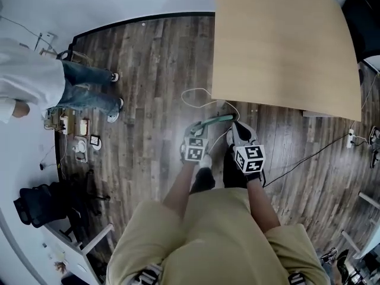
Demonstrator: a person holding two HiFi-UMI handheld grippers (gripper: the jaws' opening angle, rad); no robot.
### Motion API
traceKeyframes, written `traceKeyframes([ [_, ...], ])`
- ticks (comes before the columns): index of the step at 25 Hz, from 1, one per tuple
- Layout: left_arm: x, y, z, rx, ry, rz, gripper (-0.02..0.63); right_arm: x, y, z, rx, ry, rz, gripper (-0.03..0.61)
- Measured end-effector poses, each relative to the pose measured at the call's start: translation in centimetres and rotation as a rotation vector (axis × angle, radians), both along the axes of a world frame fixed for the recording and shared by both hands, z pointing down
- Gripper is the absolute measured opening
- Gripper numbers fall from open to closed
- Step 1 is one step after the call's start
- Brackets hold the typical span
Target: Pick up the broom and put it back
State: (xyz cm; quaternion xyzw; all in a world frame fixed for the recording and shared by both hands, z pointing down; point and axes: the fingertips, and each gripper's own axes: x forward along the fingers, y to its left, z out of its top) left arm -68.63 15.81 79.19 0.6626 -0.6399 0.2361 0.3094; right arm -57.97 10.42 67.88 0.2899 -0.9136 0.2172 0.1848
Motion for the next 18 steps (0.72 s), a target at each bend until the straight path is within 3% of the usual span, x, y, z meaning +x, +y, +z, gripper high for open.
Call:
traceKeyframes([
  [4,0.8,-0.1,-7.7,0.145,-0.013,0.026,0.081,0.1,0.4,-5.2,0.087,-0.049,0.017,0.005],
  [9,2.0,-1.1,-16.7,0.314,-0.051,0.105,0.083,0.9,-1.5,-11.3,0.215,-0.094,0.108,0.005],
  [14,1.7,-1.5,-24.1,0.435,-0.095,0.094,0.083,0.9,-1.4,-17.7,0.321,-0.163,0.11,0.005],
  [18,0.8,-0.3,-29.1,0.52,-0.074,0.065,0.083,0.0,0.8,-22.4,0.391,-0.217,0.087,0.005],
])
